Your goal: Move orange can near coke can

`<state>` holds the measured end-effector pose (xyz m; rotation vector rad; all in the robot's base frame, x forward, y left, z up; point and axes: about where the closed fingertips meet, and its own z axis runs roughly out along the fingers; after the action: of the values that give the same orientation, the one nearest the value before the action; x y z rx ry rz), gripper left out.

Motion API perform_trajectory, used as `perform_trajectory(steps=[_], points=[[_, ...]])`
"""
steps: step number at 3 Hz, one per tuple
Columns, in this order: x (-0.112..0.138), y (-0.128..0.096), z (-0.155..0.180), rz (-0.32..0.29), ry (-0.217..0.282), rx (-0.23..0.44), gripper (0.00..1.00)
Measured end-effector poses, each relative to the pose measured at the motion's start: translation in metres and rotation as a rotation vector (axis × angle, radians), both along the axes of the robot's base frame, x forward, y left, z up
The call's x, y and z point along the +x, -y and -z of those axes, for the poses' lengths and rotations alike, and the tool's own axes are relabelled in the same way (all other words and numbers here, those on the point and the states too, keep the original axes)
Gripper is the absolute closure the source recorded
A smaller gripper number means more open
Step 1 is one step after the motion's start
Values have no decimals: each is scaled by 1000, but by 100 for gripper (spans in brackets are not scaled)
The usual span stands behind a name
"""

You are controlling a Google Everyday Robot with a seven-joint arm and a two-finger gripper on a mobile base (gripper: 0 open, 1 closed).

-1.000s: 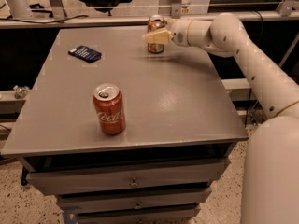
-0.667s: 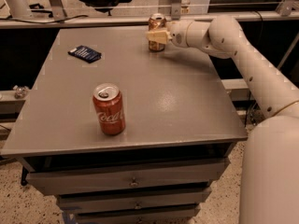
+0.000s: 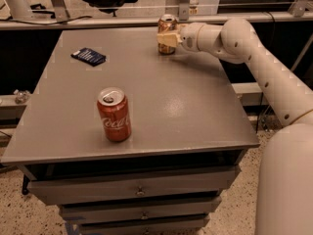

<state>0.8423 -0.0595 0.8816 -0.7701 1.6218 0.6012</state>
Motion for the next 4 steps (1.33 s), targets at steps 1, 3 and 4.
perform_trajectory(steps=[1, 3, 4], points=[[-23, 5, -15, -22, -1, 12, 100], [-116, -4, -58, -146, 6, 52, 100], [-174, -9, -68, -187, -34, 93, 100]])
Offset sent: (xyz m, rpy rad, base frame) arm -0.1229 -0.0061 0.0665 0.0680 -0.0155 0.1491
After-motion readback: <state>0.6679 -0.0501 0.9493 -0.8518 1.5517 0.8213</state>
